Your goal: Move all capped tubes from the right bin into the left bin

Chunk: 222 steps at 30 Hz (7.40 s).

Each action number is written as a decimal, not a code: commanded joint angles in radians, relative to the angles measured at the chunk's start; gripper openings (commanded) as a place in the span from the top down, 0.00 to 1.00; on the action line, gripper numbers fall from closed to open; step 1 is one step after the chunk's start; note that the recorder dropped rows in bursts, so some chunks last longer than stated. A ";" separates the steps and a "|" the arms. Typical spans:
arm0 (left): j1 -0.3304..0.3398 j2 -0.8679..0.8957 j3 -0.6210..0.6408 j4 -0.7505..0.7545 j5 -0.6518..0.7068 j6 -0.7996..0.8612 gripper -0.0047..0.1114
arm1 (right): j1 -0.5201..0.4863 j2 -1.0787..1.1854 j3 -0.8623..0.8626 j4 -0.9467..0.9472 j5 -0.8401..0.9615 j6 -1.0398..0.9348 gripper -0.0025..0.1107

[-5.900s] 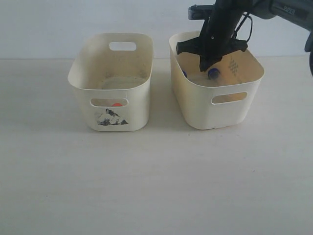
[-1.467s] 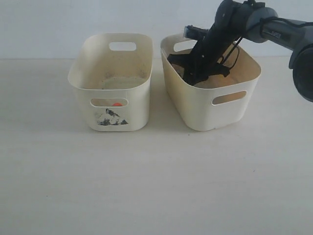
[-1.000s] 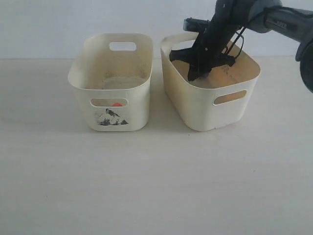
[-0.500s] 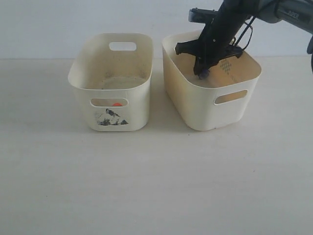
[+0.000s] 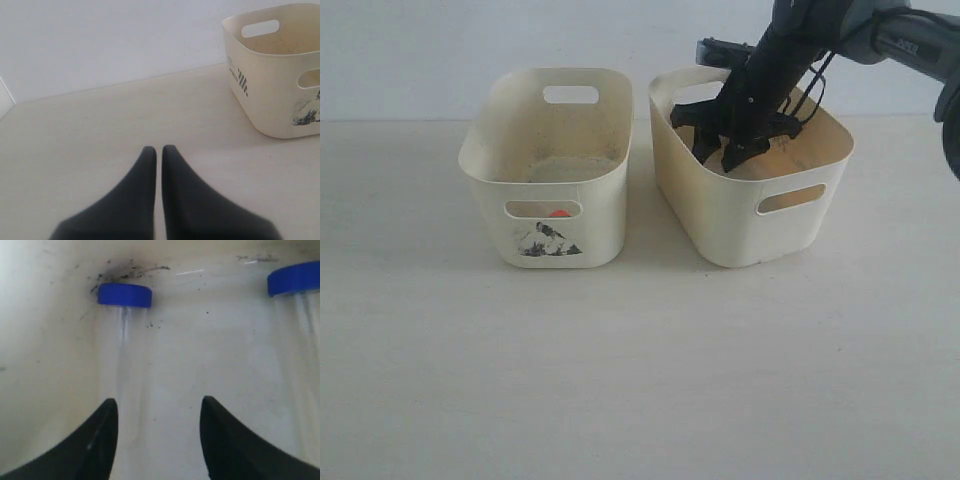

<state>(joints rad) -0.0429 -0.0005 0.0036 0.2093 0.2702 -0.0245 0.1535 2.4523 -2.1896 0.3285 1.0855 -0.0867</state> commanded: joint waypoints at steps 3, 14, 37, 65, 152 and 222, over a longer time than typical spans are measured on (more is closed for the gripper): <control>-0.001 0.000 -0.004 -0.004 -0.009 -0.013 0.92 | -0.005 0.018 0.003 0.026 -0.013 0.002 0.34; -0.001 0.000 -0.004 -0.004 -0.009 -0.013 0.92 | -0.005 0.053 0.003 0.165 -0.015 -0.005 0.33; -0.001 0.000 -0.004 -0.004 -0.009 -0.013 0.92 | 0.078 0.109 0.003 -0.070 -0.067 0.007 0.33; -0.001 0.000 -0.004 -0.004 -0.009 -0.013 0.92 | 0.076 0.109 0.003 -0.042 0.002 0.077 0.37; -0.001 0.000 -0.004 -0.004 -0.009 -0.013 0.92 | 0.096 -0.364 0.003 0.451 0.136 -0.413 0.98; -0.001 0.000 -0.004 -0.004 -0.009 -0.013 0.92 | 0.195 -0.044 0.097 -0.741 0.136 0.347 0.98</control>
<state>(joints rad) -0.0429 -0.0005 0.0036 0.2093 0.2702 -0.0245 0.3489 2.4022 -2.0936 -0.3974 1.2215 0.2585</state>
